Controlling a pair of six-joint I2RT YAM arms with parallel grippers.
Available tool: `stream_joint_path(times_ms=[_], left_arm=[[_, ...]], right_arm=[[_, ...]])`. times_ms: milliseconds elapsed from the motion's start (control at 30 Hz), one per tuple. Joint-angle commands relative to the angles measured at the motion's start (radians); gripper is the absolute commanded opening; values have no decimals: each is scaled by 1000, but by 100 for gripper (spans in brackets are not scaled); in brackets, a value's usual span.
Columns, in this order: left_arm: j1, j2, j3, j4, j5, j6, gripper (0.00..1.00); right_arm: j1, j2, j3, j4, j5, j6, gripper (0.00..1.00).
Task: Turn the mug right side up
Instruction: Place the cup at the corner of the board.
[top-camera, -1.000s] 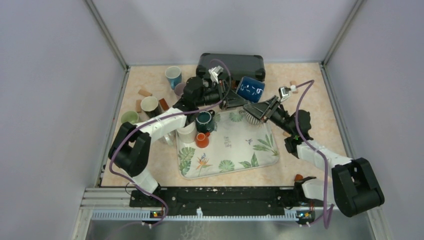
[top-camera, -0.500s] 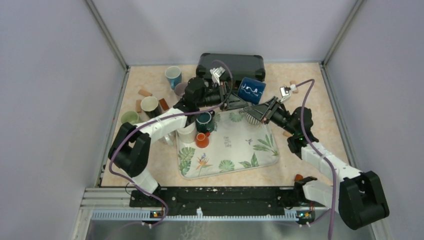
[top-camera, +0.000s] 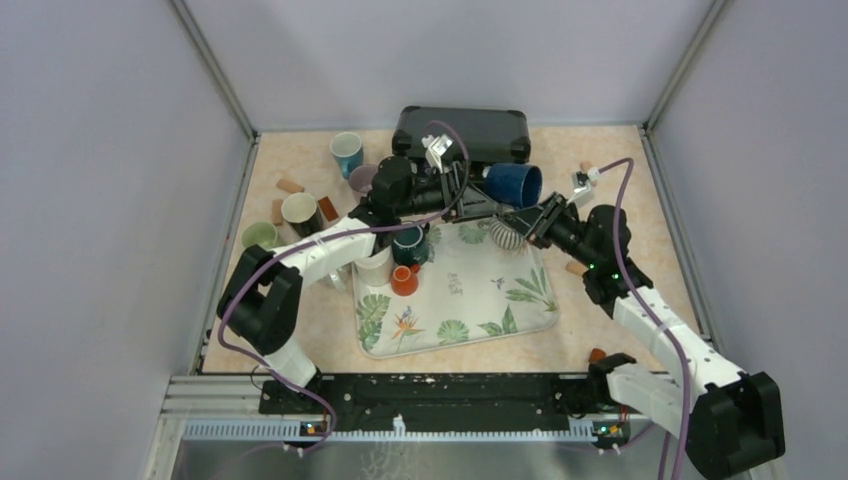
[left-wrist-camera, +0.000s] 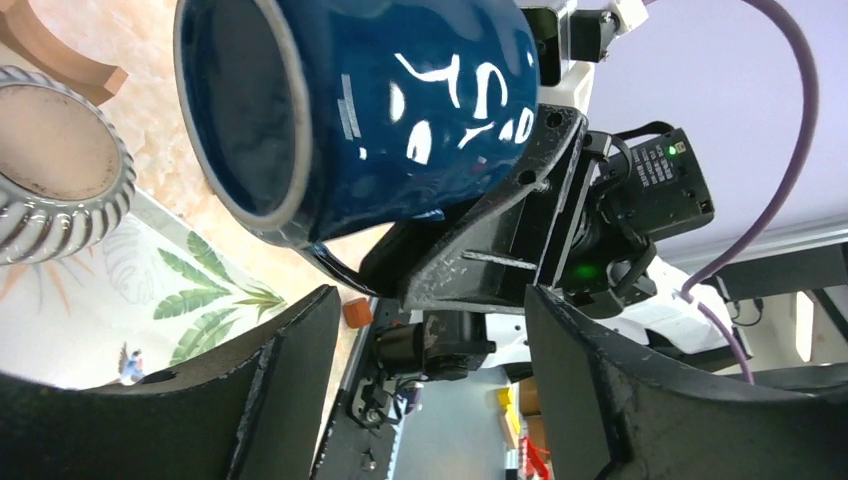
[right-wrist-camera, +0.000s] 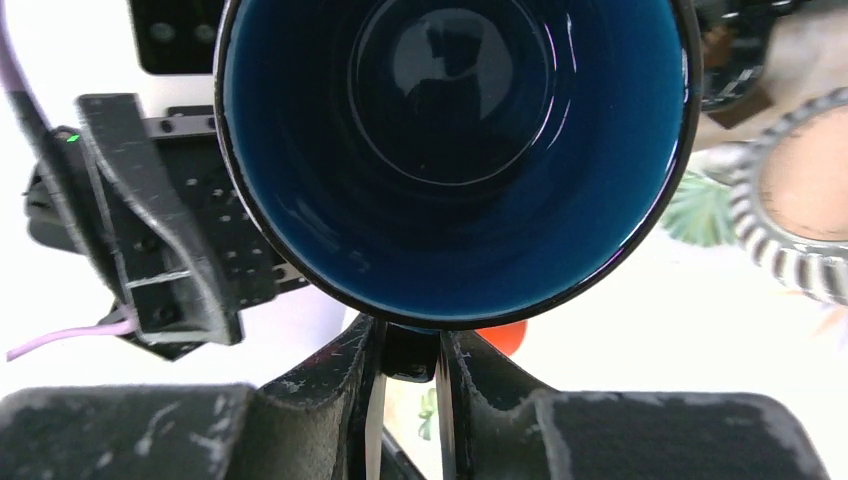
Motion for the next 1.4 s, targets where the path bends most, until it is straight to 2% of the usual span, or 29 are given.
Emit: stream_joint_path(times_ms=[0,267,533,700,833,1100,1367], left_arm=[[-3,-46,0,0,-10,76,76],[-2,-96,25,-218,-90,249,85],[-3,-158,63,-420,-140,408,98],[-2,-204,77,-538,-158,488,99],[-3,-233,84,-615,-154,548,99],[-3,-301,38,-680,-156,620,99],[-3,-359,2,-701,-181,661,99]], right_arm=[[-7,-59,115,-98,98,-127,0],[-8,-73,197,-330,227,-248,0],[-9,-47,290,-490,374,-333,0],[-8,20,368,-567,482,-391,0],[-20,106,438,-596,543,-445,0],[-134,346,612,-616,488,-519,0],[-163,475,664,-579,540,-548,0]])
